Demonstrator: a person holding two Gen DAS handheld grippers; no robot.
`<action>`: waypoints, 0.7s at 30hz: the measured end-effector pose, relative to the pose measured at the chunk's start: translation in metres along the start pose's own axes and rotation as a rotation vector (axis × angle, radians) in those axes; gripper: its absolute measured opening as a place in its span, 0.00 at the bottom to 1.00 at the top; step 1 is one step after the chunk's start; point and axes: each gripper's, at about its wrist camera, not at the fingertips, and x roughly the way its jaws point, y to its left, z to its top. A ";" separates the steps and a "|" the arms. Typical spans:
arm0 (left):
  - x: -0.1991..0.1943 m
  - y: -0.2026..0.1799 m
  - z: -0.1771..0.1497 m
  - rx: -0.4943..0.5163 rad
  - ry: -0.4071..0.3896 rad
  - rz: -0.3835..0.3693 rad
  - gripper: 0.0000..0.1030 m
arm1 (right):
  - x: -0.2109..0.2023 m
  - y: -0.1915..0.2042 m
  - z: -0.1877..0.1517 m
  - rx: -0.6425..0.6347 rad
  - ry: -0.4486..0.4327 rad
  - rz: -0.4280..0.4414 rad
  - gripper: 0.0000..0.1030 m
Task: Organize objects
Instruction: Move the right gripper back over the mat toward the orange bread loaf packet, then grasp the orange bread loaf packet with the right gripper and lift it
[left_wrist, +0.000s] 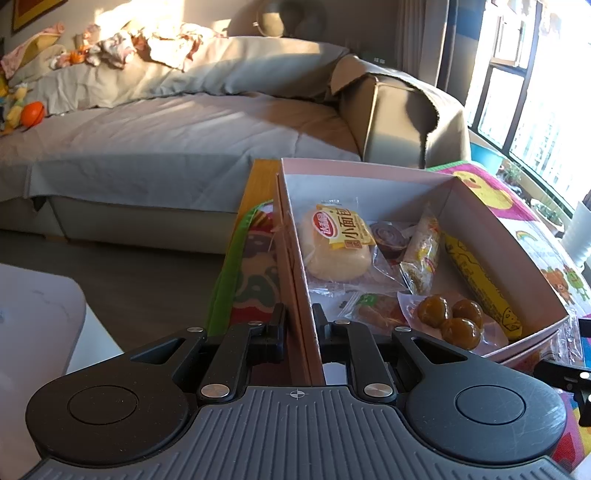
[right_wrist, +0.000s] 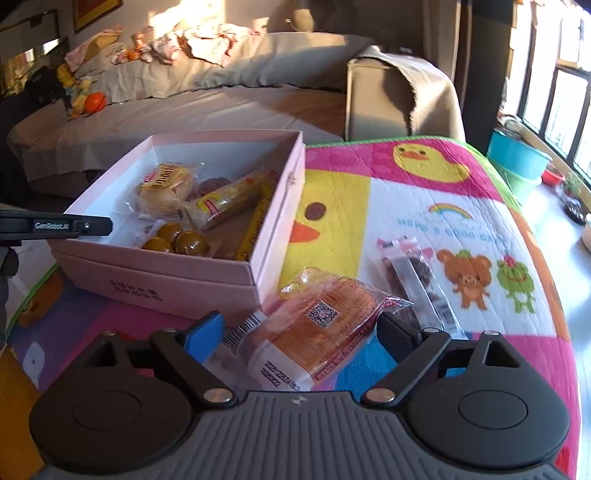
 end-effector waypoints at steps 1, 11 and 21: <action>0.000 0.000 0.000 0.000 0.000 0.001 0.15 | 0.002 0.000 0.001 -0.002 0.005 0.002 0.91; -0.002 0.000 -0.001 -0.002 -0.001 0.000 0.15 | -0.003 -0.012 -0.003 0.027 0.049 0.002 0.62; -0.002 0.002 -0.003 -0.011 -0.005 -0.006 0.15 | -0.061 -0.007 -0.029 -0.051 0.078 -0.011 0.60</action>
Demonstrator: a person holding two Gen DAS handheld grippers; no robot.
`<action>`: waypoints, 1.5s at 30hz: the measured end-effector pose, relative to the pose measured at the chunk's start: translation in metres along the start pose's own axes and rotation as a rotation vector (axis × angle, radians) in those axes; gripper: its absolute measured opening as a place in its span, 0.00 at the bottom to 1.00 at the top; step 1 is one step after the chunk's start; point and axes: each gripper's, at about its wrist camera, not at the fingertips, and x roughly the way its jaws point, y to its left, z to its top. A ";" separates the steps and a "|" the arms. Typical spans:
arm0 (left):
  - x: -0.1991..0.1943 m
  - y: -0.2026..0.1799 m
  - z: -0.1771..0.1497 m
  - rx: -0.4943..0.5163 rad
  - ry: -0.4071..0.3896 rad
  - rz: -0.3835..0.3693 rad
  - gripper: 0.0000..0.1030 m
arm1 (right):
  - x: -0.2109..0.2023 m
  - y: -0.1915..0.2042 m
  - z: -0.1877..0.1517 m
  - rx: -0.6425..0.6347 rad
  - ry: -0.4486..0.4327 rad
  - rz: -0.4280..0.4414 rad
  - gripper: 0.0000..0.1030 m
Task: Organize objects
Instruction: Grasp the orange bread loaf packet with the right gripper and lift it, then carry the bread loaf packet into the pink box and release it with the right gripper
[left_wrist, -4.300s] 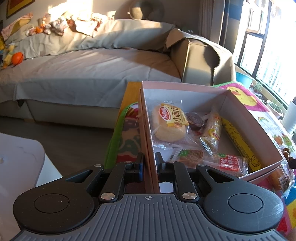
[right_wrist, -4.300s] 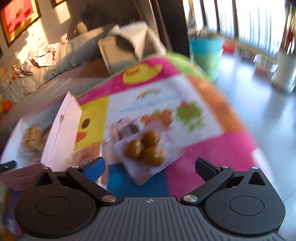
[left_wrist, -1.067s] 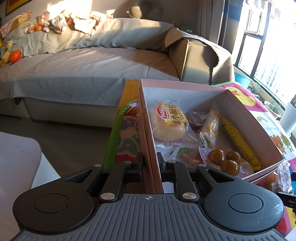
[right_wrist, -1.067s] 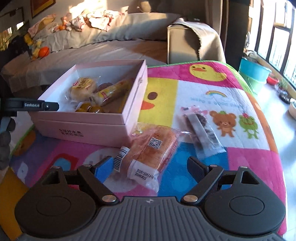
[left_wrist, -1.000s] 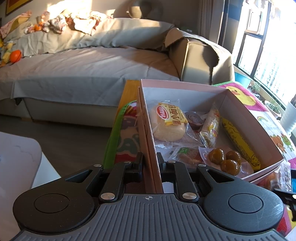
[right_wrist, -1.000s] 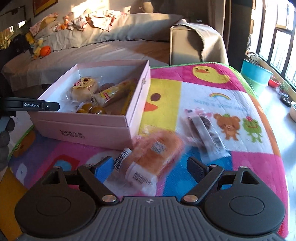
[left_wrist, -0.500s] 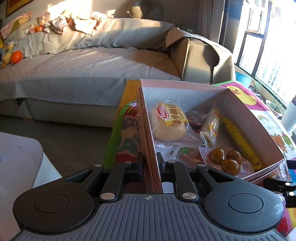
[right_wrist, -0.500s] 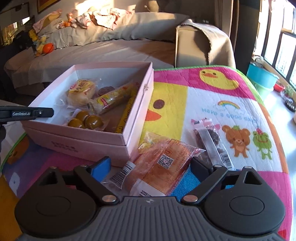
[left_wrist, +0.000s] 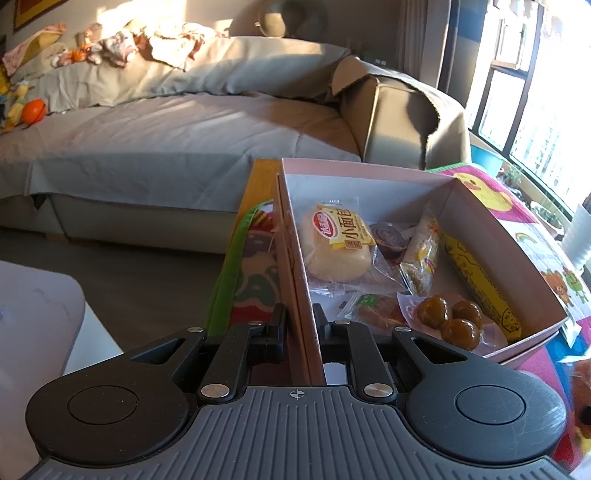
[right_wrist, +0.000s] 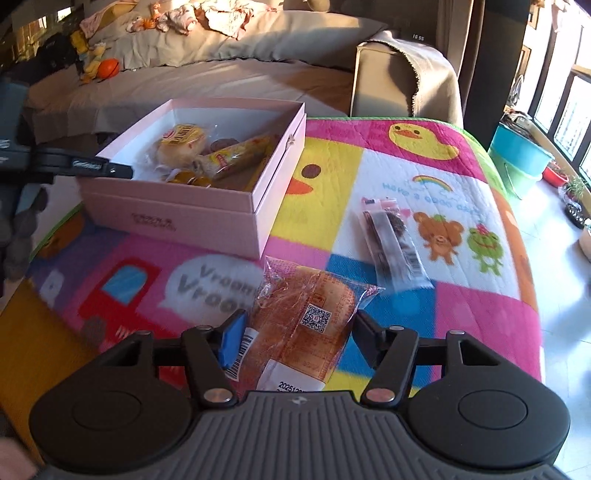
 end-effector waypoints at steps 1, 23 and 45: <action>0.000 0.000 0.000 -0.001 -0.001 -0.001 0.15 | -0.008 0.001 0.000 -0.002 -0.005 0.003 0.60; 0.001 0.001 0.002 -0.008 -0.002 -0.010 0.16 | -0.114 0.065 0.092 -0.215 -0.407 0.076 0.60; 0.004 0.001 0.005 -0.014 -0.002 -0.029 0.17 | -0.045 0.059 0.170 -0.095 -0.381 0.055 0.60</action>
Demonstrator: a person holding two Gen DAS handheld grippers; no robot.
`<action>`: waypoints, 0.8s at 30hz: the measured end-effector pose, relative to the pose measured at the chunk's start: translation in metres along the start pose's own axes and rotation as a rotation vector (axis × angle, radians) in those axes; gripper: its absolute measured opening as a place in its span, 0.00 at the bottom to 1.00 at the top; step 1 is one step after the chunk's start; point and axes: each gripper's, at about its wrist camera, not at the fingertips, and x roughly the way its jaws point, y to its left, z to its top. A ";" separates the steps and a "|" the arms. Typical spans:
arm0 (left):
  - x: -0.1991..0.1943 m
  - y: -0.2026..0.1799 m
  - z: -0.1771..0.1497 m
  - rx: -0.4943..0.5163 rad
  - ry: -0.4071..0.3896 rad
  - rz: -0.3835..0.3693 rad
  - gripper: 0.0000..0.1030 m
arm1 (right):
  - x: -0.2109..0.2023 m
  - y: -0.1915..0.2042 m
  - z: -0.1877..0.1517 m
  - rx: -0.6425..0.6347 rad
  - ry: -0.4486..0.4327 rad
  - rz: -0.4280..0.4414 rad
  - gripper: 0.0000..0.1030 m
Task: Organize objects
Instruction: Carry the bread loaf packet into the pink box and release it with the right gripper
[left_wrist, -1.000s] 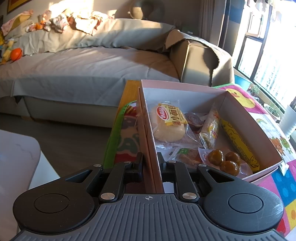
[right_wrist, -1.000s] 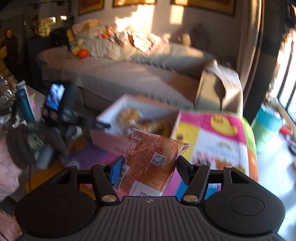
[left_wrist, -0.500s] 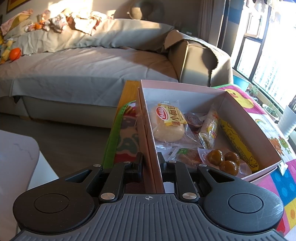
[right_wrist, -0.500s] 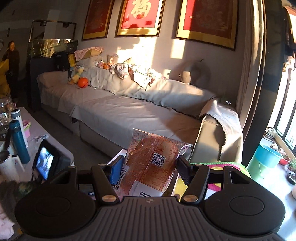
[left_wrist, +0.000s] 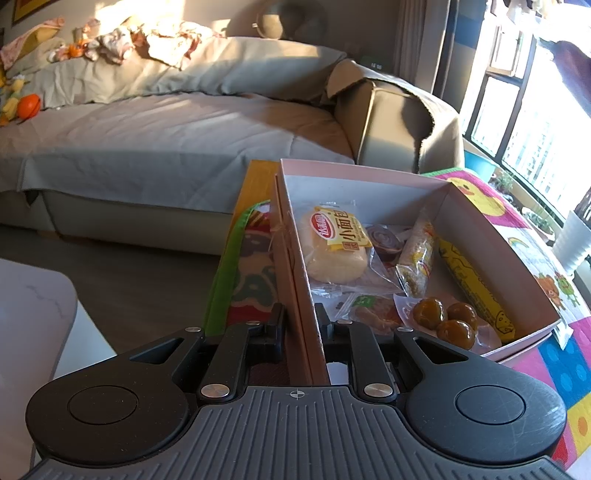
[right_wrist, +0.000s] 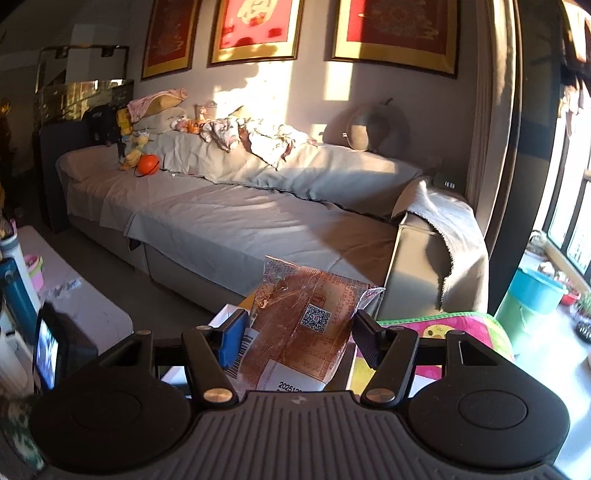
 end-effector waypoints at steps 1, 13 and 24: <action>0.000 0.000 0.000 0.001 -0.001 -0.001 0.18 | 0.004 0.000 0.002 0.005 0.002 0.002 0.60; 0.001 0.000 -0.001 0.005 0.000 0.001 0.18 | 0.058 -0.002 0.003 0.080 0.047 0.009 0.68; 0.000 0.000 -0.002 0.006 0.000 0.004 0.17 | 0.053 -0.037 -0.020 0.133 0.076 -0.052 0.79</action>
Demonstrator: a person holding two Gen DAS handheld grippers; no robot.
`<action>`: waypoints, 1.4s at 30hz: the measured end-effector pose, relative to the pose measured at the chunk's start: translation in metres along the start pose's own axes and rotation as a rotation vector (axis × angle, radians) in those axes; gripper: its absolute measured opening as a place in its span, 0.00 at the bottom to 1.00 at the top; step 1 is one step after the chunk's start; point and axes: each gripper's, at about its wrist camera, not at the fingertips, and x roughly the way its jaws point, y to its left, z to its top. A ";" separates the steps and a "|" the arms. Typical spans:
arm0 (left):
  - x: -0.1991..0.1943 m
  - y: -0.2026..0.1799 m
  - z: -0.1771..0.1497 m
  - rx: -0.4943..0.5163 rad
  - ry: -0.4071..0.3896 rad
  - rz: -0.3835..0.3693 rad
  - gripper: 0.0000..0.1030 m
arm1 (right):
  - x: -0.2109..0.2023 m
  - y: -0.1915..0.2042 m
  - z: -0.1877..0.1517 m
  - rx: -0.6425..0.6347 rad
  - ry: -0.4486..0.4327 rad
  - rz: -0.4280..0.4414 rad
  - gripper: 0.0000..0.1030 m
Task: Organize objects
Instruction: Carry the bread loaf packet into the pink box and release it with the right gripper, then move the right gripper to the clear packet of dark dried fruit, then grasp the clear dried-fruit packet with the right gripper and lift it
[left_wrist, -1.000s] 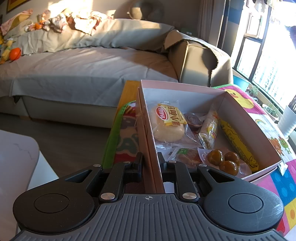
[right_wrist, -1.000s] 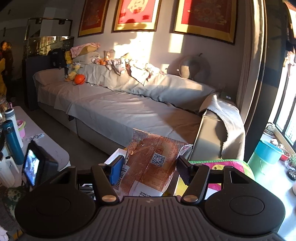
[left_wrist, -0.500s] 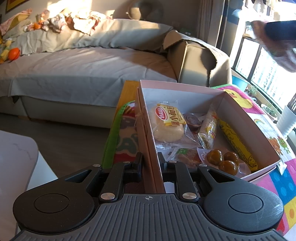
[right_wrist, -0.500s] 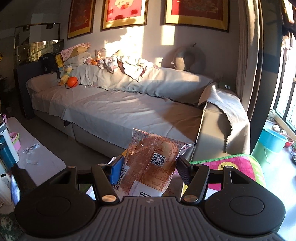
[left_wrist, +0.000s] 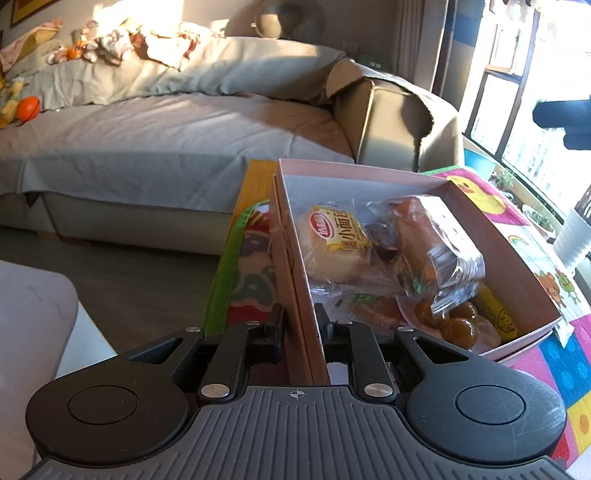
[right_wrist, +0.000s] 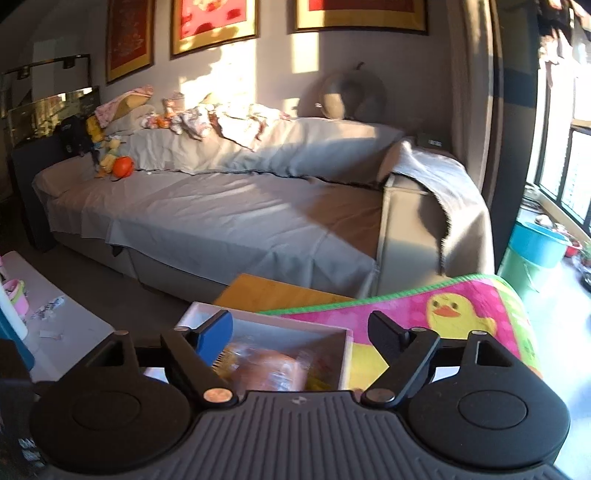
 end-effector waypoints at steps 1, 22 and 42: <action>0.000 0.000 0.000 0.001 -0.001 0.001 0.17 | 0.000 -0.007 -0.002 0.009 0.007 -0.013 0.79; 0.002 -0.008 0.000 0.028 0.019 0.042 0.15 | 0.048 -0.115 -0.125 0.190 0.291 -0.120 0.86; 0.006 -0.010 0.002 0.035 0.018 0.048 0.15 | 0.039 -0.084 -0.138 0.083 0.295 -0.099 0.41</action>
